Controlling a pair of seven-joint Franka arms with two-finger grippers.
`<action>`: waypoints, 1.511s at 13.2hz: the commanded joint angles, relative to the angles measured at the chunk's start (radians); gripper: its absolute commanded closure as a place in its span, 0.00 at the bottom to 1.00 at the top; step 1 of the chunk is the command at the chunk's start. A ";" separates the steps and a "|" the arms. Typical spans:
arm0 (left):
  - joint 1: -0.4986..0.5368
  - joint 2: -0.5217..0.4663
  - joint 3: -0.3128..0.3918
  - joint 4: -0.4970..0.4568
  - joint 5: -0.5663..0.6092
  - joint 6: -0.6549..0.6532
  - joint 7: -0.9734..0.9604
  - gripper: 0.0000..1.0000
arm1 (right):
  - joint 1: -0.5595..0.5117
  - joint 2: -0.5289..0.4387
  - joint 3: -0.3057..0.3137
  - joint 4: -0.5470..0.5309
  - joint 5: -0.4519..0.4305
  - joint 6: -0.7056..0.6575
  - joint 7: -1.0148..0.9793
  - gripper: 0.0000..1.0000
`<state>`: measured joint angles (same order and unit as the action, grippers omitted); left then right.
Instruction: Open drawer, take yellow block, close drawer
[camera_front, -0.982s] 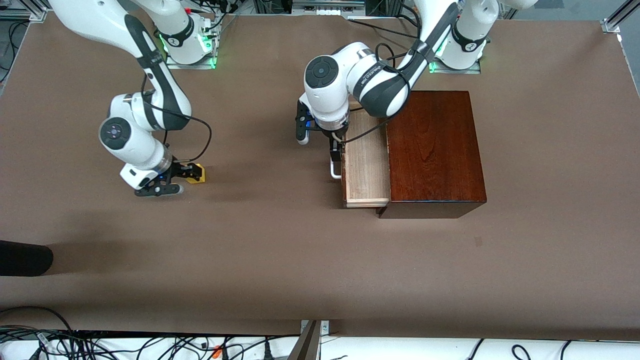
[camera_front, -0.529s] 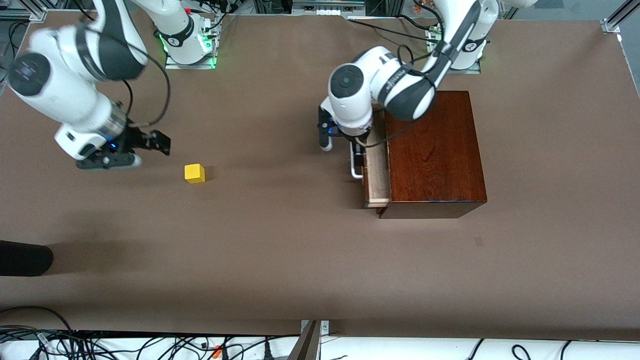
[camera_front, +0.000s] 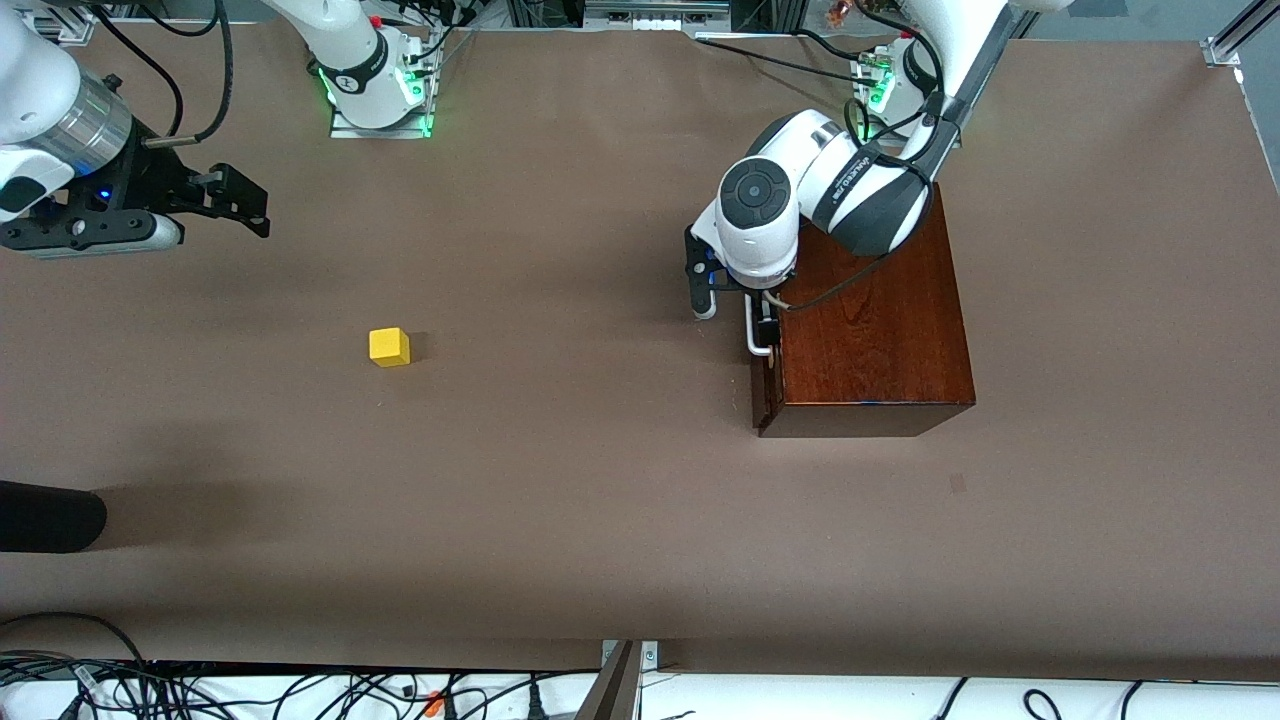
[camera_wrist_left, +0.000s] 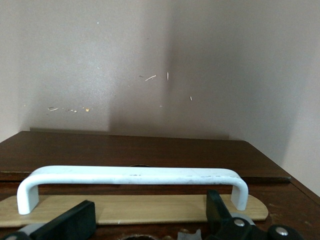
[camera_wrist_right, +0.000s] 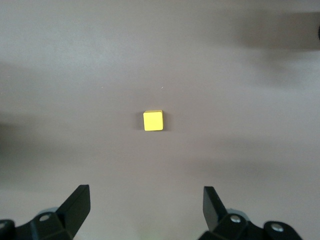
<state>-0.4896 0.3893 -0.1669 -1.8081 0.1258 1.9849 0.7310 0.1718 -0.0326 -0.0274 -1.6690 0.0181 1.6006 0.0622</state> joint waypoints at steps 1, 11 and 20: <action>-0.010 -0.026 0.015 0.065 -0.069 -0.035 -0.147 0.00 | -0.015 0.025 0.001 0.046 -0.001 -0.050 -0.005 0.00; 0.063 -0.061 0.055 0.584 -0.067 -0.520 -0.688 0.00 | -0.012 0.057 0.004 0.100 -0.023 -0.070 0.016 0.00; 0.276 -0.389 0.237 0.281 -0.183 -0.540 -0.794 0.00 | -0.008 0.057 0.007 0.101 -0.020 -0.033 0.008 0.00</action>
<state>-0.2155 0.1370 0.0416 -1.3199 -0.0341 1.3532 -0.0515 0.1702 0.0169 -0.0284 -1.5930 0.0079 1.5737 0.0668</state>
